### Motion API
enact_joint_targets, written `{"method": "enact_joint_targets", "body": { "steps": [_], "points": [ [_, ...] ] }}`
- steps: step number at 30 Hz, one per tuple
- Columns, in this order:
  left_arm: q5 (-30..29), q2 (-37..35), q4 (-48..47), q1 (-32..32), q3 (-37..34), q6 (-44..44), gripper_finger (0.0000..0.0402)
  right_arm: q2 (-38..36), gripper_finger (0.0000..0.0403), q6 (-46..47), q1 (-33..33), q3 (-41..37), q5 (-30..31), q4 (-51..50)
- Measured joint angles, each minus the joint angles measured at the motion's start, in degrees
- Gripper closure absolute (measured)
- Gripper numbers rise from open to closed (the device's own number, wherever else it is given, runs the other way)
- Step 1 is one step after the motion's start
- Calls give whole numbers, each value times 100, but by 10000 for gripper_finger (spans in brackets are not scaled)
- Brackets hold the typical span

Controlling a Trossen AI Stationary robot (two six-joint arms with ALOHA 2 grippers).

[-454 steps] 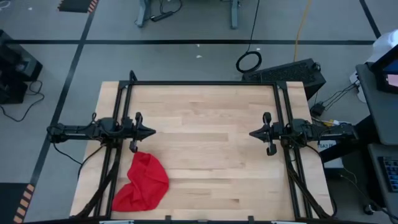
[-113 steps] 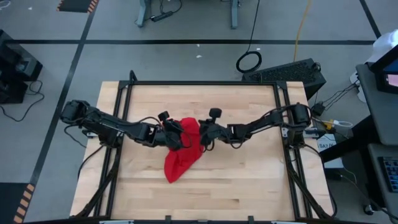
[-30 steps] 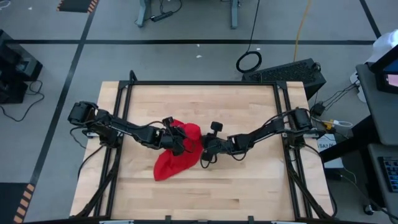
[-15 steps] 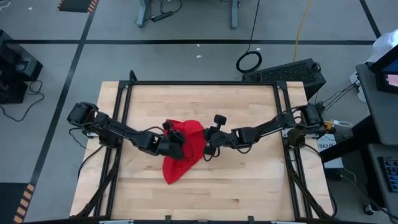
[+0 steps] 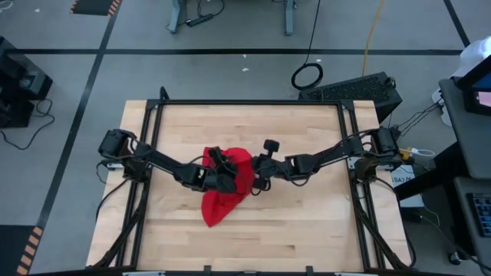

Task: Roll napkin
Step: Fold the red napkin

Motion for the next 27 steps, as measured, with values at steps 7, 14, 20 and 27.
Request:
{"method": "enact_joint_targets", "body": {
  "steps": [7,14,20,27],
  "points": [
    [-54,-151,267,187,16,723,389,-14,401,-40,-54,-2,-205,-102],
    [-63,-855,433,99,18,1159,397,-428,367,-226,7,0,-227,-612],
    [-58,-1423,367,81,18,1699,397,-1085,307,134,148,0,-358,-1854],
    [115,-1689,552,138,18,2069,398,-1162,262,860,519,-354,-684,-2119]
  ]
}}
